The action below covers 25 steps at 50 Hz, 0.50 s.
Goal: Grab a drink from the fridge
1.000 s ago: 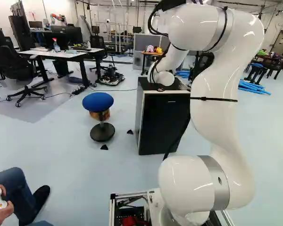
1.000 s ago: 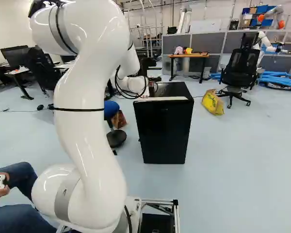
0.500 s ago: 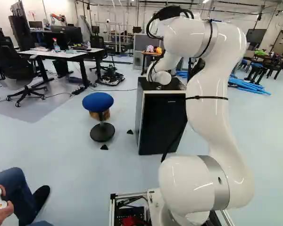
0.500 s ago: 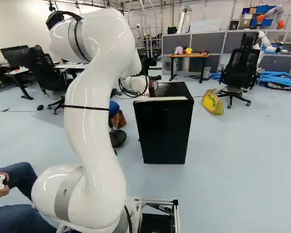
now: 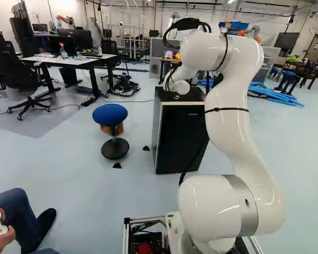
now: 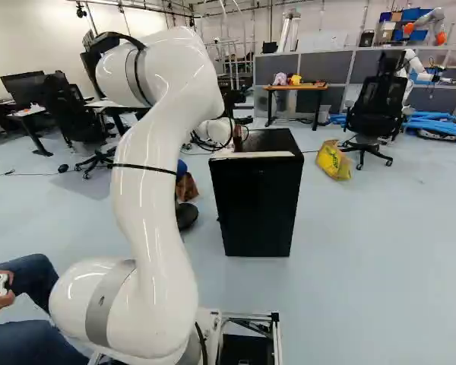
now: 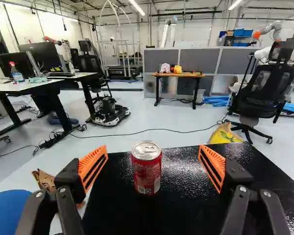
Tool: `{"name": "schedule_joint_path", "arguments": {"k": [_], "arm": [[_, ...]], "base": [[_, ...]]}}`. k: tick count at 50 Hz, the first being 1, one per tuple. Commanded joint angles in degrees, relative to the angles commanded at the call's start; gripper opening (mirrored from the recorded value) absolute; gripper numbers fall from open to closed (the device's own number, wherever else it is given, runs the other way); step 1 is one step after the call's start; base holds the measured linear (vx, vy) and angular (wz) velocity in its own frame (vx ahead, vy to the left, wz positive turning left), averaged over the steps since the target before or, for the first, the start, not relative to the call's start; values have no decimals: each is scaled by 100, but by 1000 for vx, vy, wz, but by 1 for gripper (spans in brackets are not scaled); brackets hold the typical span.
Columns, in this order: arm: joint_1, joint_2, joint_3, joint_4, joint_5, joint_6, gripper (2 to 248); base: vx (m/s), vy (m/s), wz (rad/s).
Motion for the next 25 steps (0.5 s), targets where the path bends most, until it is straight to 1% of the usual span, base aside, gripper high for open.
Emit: {"name": "schedule_joint_path", "arguments": {"k": [25], "arm": [[10, -465, -344, 0, 0, 0, 247]], "base": [[0, 0, 0]]}}
